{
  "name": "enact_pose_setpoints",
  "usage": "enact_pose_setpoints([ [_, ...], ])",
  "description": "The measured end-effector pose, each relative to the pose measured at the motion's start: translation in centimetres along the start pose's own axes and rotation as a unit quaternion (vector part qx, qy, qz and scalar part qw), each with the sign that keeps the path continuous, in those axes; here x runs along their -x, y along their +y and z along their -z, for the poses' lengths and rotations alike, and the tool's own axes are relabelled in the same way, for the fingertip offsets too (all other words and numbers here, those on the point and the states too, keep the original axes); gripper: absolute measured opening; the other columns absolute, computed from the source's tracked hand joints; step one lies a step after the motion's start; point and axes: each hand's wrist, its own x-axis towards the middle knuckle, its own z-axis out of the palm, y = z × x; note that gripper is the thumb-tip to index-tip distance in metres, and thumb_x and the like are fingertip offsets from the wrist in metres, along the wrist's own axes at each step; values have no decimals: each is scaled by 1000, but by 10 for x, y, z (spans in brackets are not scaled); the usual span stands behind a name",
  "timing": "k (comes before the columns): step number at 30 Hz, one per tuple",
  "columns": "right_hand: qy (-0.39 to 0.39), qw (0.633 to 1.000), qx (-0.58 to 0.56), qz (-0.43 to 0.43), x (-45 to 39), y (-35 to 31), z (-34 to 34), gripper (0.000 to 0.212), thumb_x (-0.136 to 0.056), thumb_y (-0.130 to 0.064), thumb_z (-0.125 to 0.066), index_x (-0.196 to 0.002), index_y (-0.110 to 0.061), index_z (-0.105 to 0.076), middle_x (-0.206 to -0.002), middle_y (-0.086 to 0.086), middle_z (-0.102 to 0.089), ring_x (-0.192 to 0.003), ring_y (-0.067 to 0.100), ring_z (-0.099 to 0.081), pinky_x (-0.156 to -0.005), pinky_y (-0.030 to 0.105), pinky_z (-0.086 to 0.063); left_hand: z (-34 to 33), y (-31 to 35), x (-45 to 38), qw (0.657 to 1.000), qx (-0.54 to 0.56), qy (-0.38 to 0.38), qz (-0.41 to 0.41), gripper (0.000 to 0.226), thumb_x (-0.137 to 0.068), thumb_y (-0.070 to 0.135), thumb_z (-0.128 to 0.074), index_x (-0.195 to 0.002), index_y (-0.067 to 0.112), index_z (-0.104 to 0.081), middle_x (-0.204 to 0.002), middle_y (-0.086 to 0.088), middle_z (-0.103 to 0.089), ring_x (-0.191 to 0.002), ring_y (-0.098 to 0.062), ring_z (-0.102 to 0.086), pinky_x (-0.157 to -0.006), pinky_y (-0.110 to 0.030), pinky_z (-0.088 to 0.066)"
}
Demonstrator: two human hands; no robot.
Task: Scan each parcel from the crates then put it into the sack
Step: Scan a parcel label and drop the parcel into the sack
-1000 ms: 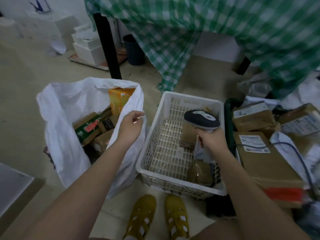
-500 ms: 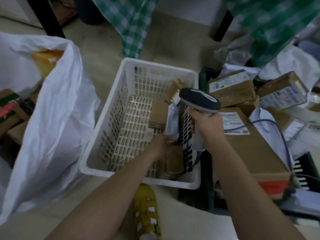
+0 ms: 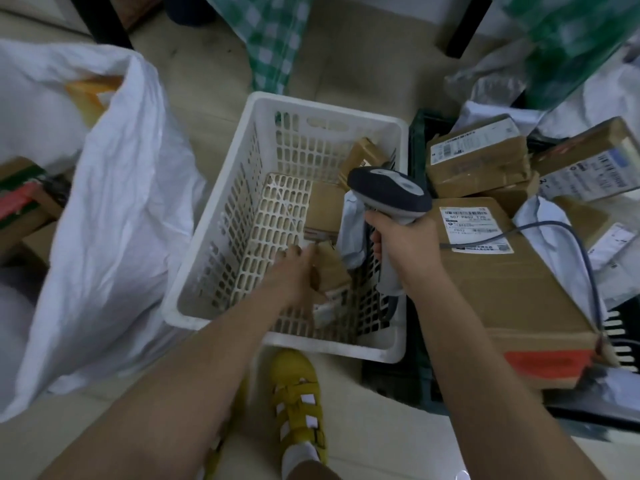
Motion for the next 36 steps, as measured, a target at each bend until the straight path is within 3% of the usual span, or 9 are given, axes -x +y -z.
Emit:
enact_pose_setpoints([
  [4, -10, 1000, -4, 5, 24, -15, -5, 17, -88, -9, -64, -74, -5, -56, -62, 15, -51, -54, 20, -47, -45, 23, -40, 70, -27, 44, 979, 193, 63, 34, 104, -53, 62, -78, -137, 41, -20, -136, -6, -39, -122, -27, -45, -101, -45, -43],
  [8, -18, 1000, -6, 5, 60, -50, -14, 25, -89, -15, -67, -67, -7, -56, -55, 7, -54, -40, 10, -49, -42, 20, -44, 129, -35, 110, 933, 321, 158, 36, 99, -65, 47, -84, -141, 27, -26, -133, -2, -43, -119, -20, -47, -98, -32, -42],
  [15, -40, 997, -59, 37, 131, -93, -37, 21, -87, -18, -68, -69, -14, -56, -63, 2, -57, -60, 16, -53, -65, 31, -43, 161, -49, 213, 816, 532, 206, 96, 85, -64, 59, -76, -128, 27, -30, -128, -1, -50, -114, -18, -55, -104, -40, -44],
  [17, -30, 996, -75, 43, 148, -95, -50, 14, -86, -25, -70, -91, -13, -64, -83, 2, -65, -79, 17, -59, -75, 30, -46, 157, -51, 232, 783, 580, 202, 95, 70, -77, 49, -73, -129, 24, -34, -121, -1, -53, -111, -18, -58, -103, -38, -46],
  [20, -26, 993, -112, 30, 163, -86, -68, 54, -84, -31, -74, -129, -10, -54, -122, 3, -62, -111, 19, -56, -98, 35, -44, 149, -57, 249, 753, 619, 201, 98, 57, -82, 43, -70, -126, 23, -41, -114, -1, -62, -103, -18, -63, -98, -35, -49],
  [24, -69, 994, -65, 51, 169, -77, -80, 31, -79, -14, -78, -105, -12, -61, -109, 6, -68, -99, 19, -63, -87, 33, -51, 145, -63, 256, 726, 646, 222, 84, 54, -85, 41, -68, -129, 20, -47, -123, -4, -61, -102, -17, -65, -85, -29, -56],
  [28, -71, 992, -64, 76, 167, -75, -86, 30, -80, -8, -76, -107, -11, -63, -91, -4, -63, -90, 13, -60, -82, 25, -47, 151, -69, 263, 741, 624, 243, 40, 69, -77, 37, -75, -131, 23, -34, -129, -1, -52, -109, -13, -61, -94, -36, -53],
  [33, -84, 993, -24, 73, 156, -69, -85, 29, -79, -15, -78, -104, -8, -64, -95, 4, -69, -93, 21, -66, -86, 38, -55, 156, -78, 263, 752, 608, 252, 39, 54, -81, 32, -75, -126, 23, -46, -126, -1, -56, -110, -14, -60, -102, -35, -47],
  [36, -127, 983, 51, 122, 154, -67, -79, 32, -79, -22, -78, -106, -11, -64, -94, 11, -71, -84, 24, -66, -77, 41, -56, 155, -85, 259, 763, 576, 283, 78, 75, -66, 47, -78, -130, 25, -47, -126, 2, -53, -115, -14, -55, -105, -37, -43],
])
